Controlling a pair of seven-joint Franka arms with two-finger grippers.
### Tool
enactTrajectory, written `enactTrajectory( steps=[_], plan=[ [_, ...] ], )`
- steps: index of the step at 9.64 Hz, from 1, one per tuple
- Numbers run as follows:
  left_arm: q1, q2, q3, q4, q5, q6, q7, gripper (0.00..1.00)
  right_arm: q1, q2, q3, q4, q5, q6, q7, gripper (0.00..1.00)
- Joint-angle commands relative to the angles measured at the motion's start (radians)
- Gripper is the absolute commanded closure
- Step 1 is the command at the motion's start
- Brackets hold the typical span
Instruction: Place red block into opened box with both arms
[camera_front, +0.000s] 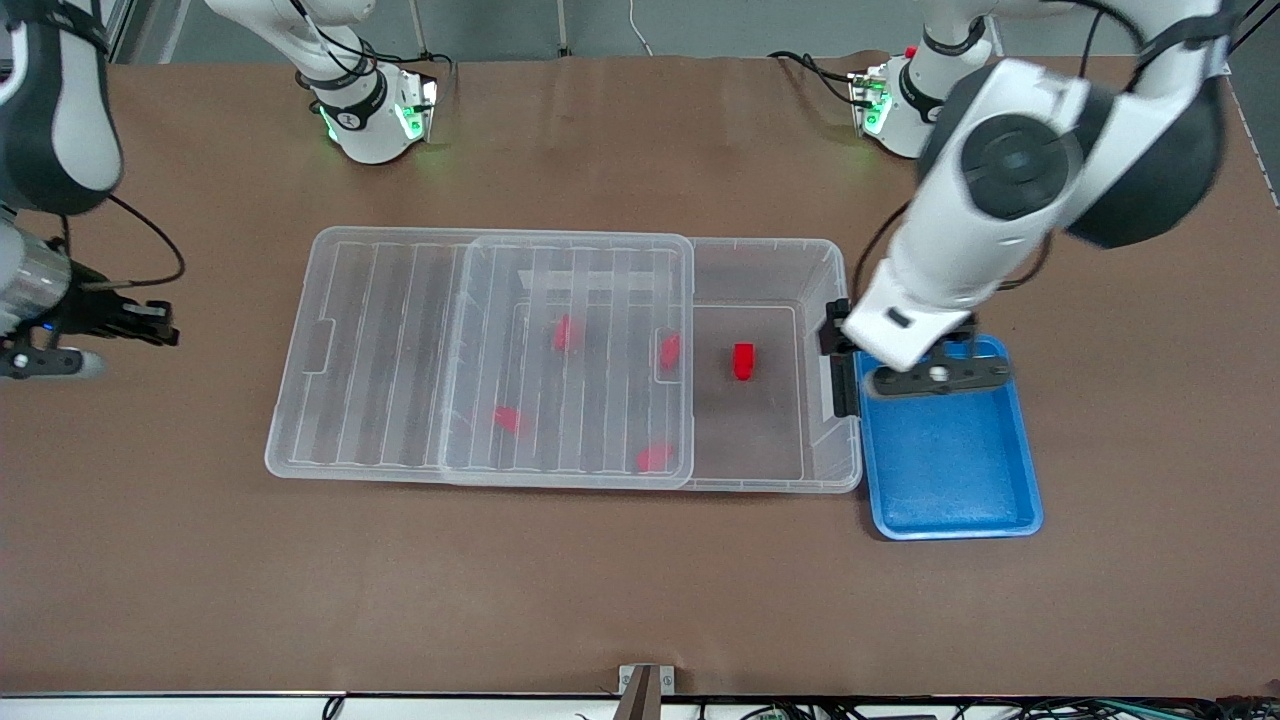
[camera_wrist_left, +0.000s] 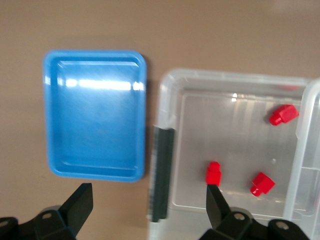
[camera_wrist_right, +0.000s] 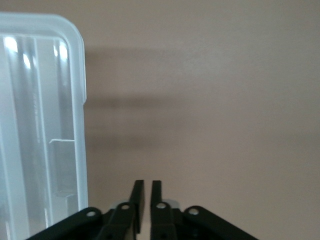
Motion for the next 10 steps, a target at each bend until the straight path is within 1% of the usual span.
enactTrajectory(
  steps=[1, 2, 3, 4, 5, 7, 8, 10],
  plan=[
    [0.067, -0.060, -0.010, -0.023, -0.005, -0.021, 0.075, 0.00, 0.008, 0.014, 0.001, -0.104, 0.087, 0.084, -0.039, 1.00],
    [0.078, -0.084, -0.007, -0.023, -0.012, -0.048, 0.077, 0.00, 0.023, 0.021, 0.003, -0.123, 0.091, 0.101, -0.039, 1.00],
    [0.115, -0.106, -0.010, -0.024, -0.020, -0.061, 0.082, 0.00, 0.024, 0.031, 0.004, -0.128, 0.106, 0.101, -0.039, 1.00],
    [0.136, -0.141, -0.001, -0.029, -0.073, -0.084, 0.121, 0.00, 0.026, 0.040, 0.006, -0.132, 0.129, 0.101, -0.039, 1.00],
    [0.138, -0.185, 0.039, -0.059, -0.101, -0.108, 0.173, 0.00, 0.026, 0.049, 0.015, -0.142, 0.152, 0.102, -0.040, 1.00],
    [0.135, -0.279, 0.126, -0.139, -0.147, -0.142, 0.271, 0.00, 0.024, 0.061, 0.046, -0.145, 0.169, 0.099, -0.040, 1.00],
    [0.133, -0.305, 0.158, -0.157, -0.155, -0.159, 0.330, 0.00, 0.026, 0.064, 0.047, -0.145, 0.186, 0.099, -0.040, 1.00],
    [0.135, -0.330, 0.194, -0.182, -0.170, -0.193, 0.410, 0.00, 0.028, 0.066, 0.060, -0.145, 0.192, 0.099, -0.039, 1.00]
  ],
)
